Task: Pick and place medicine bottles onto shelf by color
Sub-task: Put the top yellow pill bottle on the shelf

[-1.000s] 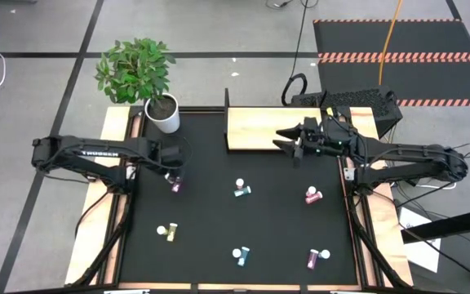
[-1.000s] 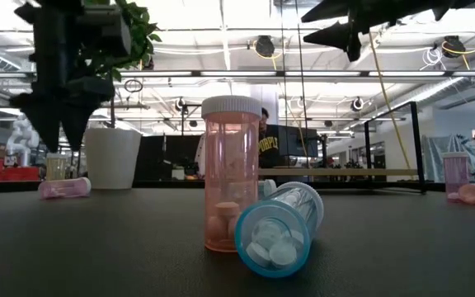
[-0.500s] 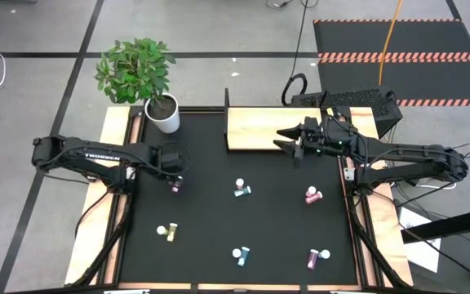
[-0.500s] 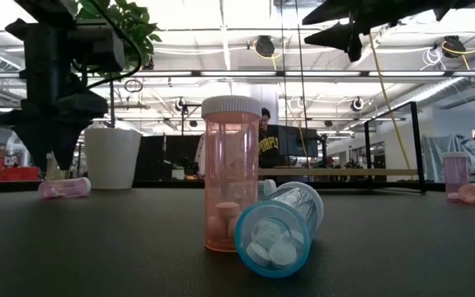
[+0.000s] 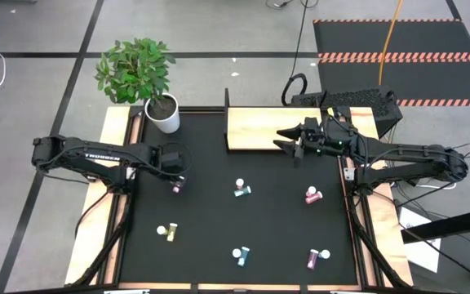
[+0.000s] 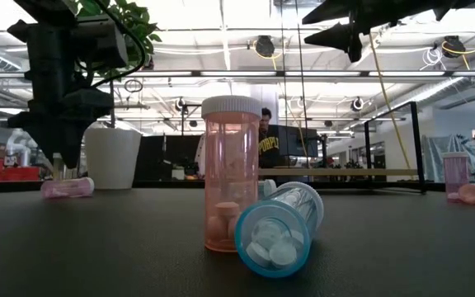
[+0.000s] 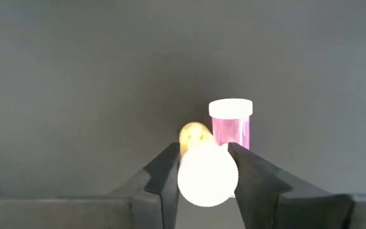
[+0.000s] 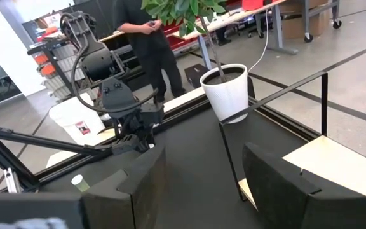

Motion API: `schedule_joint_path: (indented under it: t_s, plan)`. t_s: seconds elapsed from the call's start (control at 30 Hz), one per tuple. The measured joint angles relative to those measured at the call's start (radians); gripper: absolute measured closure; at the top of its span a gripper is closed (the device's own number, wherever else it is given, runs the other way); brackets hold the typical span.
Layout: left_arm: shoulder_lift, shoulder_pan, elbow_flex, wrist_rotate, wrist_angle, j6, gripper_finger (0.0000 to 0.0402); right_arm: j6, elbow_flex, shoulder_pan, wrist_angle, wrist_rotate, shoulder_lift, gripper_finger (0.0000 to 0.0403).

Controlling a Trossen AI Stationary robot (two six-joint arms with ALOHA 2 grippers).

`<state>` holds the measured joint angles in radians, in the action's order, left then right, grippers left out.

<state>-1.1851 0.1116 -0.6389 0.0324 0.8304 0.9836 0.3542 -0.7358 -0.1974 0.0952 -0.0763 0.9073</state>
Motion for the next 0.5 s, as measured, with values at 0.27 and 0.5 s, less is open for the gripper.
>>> schedule_joint_path:
  t_s: [0.27, 0.5]
  plan:
    - [0.002, 0.026, -0.102, -0.06, 0.05, -0.054, 0.0272, -0.005, 0.0, 0.001, 0.002, 0.0, -0.042, 0.02]
    - [0.0, 0.086, -0.334, -0.06, 0.156, -0.164, 0.0271, -0.01, 0.0, 0.002, -0.004, 0.002, -0.112, 0.02]
